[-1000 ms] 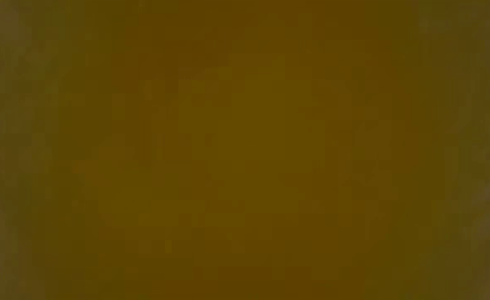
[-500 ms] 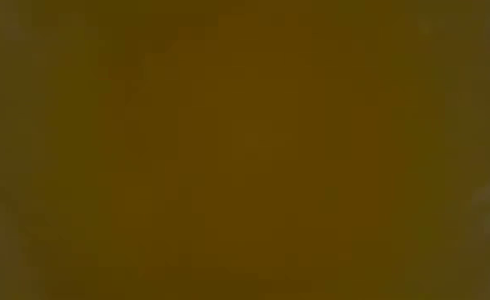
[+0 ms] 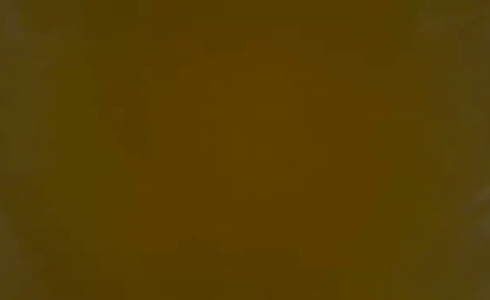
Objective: Pick & Place Mini bowls
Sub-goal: Put the blue printed bowl on the shelf
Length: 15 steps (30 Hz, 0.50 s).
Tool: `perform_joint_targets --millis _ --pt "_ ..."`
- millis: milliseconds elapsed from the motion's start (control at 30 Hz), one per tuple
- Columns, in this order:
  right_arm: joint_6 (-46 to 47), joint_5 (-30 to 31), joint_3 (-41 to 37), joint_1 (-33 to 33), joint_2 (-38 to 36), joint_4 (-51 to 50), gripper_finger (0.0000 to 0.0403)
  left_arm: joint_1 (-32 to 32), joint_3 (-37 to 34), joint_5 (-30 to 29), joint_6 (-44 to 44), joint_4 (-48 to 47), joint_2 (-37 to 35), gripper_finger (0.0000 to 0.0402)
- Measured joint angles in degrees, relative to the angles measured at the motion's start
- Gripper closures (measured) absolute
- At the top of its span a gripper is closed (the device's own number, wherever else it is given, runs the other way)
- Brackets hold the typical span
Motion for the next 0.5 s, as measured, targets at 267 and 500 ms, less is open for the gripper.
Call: perform_joint_targets --millis 267,500 --pt "-0.2 0.1 0.0 0.0 0.0 -0.3 0.0379 0.0 0.0 1.5 0.6 -3.8 0.0 0.0396" --pt "-0.1 0.1 0.0 0.0 0.0 -0.4 0.0379 0.0 0.0 1.3 0.2 -4.0 0.3 0.0396"
